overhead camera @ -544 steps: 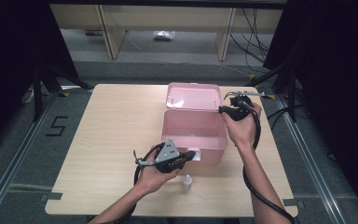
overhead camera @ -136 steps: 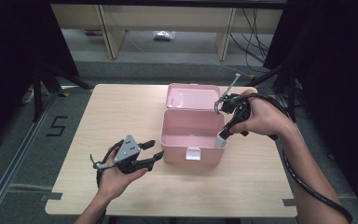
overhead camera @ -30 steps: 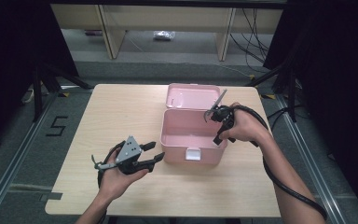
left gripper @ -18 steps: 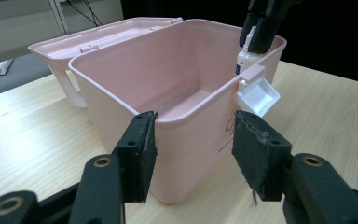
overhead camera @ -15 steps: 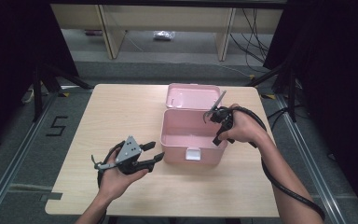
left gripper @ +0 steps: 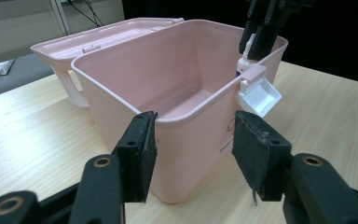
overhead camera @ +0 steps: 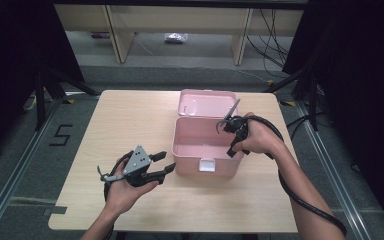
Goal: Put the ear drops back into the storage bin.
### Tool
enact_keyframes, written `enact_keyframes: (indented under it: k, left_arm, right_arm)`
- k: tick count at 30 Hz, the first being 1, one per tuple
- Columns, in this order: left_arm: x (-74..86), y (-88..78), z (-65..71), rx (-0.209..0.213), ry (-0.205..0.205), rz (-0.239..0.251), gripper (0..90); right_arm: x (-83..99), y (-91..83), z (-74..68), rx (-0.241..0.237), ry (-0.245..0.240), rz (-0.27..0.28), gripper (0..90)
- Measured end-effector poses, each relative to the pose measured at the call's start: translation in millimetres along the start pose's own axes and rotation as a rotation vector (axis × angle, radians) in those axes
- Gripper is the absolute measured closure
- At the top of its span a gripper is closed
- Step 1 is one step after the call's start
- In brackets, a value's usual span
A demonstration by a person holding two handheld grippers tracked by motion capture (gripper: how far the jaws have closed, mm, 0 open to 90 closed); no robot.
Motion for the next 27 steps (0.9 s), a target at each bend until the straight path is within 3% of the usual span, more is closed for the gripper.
enact_keyframes:
  k: [27]
  left_arm:
    - [-0.2, -0.7, 0.1, 0.0, 0.002, 0.0, 48.5]
  right_arm:
    - [-1.1, 7.0, -2.2, -0.007, 0.0, -0.001, 71.5]
Point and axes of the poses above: each handheld gripper's, and its own axes: y roughly forward along the jaws, x roughly out of its underside, z roughly to its right, the point moved 3 cm from there along y, roughly forward along the jaws, and after that the axes turned 13 degrees about z, right-handed, at the moved point
